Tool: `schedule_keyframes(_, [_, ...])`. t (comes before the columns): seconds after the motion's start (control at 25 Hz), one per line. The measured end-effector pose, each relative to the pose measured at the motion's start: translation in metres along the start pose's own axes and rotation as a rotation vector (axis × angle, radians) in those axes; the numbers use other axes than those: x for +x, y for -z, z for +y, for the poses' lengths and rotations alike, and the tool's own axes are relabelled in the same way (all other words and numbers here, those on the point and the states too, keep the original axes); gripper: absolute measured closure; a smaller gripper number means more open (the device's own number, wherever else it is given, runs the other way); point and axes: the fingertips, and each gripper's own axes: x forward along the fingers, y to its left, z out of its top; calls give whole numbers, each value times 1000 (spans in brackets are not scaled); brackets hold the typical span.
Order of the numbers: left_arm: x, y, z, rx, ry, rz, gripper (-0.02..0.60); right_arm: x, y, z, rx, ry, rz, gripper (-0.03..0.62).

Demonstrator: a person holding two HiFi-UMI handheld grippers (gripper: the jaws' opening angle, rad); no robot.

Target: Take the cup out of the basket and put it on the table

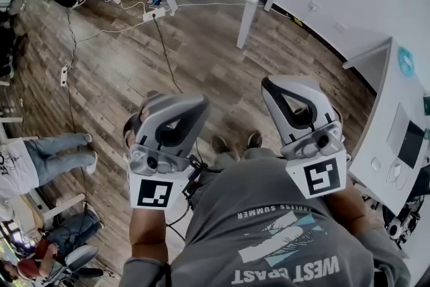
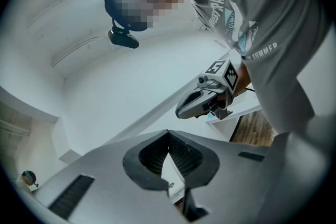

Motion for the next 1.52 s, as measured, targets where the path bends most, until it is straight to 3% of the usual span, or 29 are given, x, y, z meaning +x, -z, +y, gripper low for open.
schedule_keyframes(0.72, [-1, 34, 30, -26, 33, -44, 572, 35, 6, -9, -55, 76, 49, 583])
schedule_keyframes(1.52, [146, 47, 51, 11, 9, 27, 572, 39, 88, -136, 7, 64, -13, 583])
